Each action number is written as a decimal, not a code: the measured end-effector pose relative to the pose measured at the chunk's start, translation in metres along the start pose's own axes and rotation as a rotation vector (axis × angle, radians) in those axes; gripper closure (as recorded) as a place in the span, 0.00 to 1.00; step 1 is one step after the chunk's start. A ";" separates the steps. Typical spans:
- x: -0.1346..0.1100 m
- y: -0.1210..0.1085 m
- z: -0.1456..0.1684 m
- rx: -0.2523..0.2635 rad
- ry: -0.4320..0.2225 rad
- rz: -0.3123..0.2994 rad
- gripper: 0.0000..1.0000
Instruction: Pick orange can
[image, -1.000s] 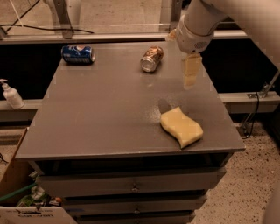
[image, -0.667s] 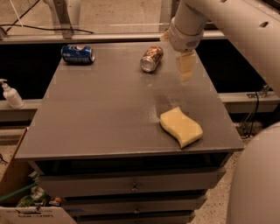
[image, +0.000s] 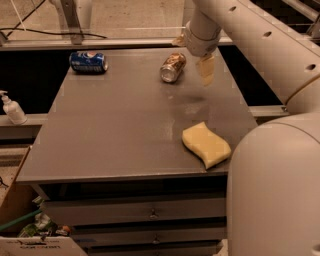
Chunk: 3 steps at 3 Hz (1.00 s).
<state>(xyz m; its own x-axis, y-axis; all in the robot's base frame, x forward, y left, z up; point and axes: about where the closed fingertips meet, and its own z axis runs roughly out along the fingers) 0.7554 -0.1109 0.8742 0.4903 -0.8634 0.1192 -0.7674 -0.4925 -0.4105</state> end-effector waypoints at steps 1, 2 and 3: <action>0.001 -0.009 0.017 0.019 -0.039 -0.140 0.00; -0.004 -0.015 0.030 0.005 -0.087 -0.285 0.00; -0.011 -0.021 0.038 -0.026 -0.125 -0.398 0.00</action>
Offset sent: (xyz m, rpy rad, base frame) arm 0.0388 0.0137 -0.0196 -0.0983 0.0339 0.5053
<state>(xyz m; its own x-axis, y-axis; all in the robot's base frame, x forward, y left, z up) 0.7823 -0.0871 0.8473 0.7956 -0.5863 0.1528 -0.5176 -0.7888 -0.3315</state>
